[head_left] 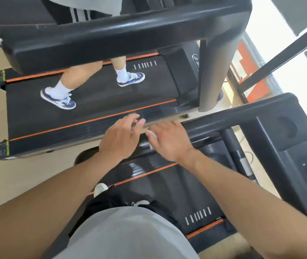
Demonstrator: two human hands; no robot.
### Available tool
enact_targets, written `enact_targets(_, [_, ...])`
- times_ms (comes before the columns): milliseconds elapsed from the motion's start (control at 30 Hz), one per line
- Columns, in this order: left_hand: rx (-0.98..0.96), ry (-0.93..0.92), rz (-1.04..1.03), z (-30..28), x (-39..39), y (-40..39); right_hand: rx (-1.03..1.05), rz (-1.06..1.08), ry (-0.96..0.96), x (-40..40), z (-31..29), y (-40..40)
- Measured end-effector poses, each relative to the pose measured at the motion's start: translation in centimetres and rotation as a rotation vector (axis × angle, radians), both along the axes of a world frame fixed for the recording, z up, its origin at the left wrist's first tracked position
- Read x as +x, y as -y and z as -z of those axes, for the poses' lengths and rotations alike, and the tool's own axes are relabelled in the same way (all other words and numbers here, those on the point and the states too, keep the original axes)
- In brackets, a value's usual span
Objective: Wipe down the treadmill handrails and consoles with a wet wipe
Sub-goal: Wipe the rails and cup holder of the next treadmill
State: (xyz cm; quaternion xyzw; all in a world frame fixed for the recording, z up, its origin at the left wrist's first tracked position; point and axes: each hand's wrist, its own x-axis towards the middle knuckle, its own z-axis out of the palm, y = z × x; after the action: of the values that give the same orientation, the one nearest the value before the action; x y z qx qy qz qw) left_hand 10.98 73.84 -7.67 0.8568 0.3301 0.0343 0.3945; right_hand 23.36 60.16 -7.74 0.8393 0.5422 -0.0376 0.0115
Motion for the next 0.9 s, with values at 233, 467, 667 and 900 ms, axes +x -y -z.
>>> enact_targets(233, [0.194, -0.080, -0.047, 0.9, 0.3, 0.7, -0.060, 0.285, 0.070, 13.3, -1.8, 7.1])
enact_targets(467, [0.160, -0.124, -0.109, 1.0, 0.5, 0.5, 0.060, 0.175, 0.027, 13.4, -0.8, 7.3])
enact_targets(667, [0.161, -0.063, -0.104, 1.4, 0.5, 0.3, 0.186, 0.123, 0.008, 6.7, 1.0, 7.2])
enact_targets(900, [0.060, -0.190, -0.137, 0.9, 0.2, 0.0, 0.198, 0.121, -0.108, -3.6, 2.6, 3.8])
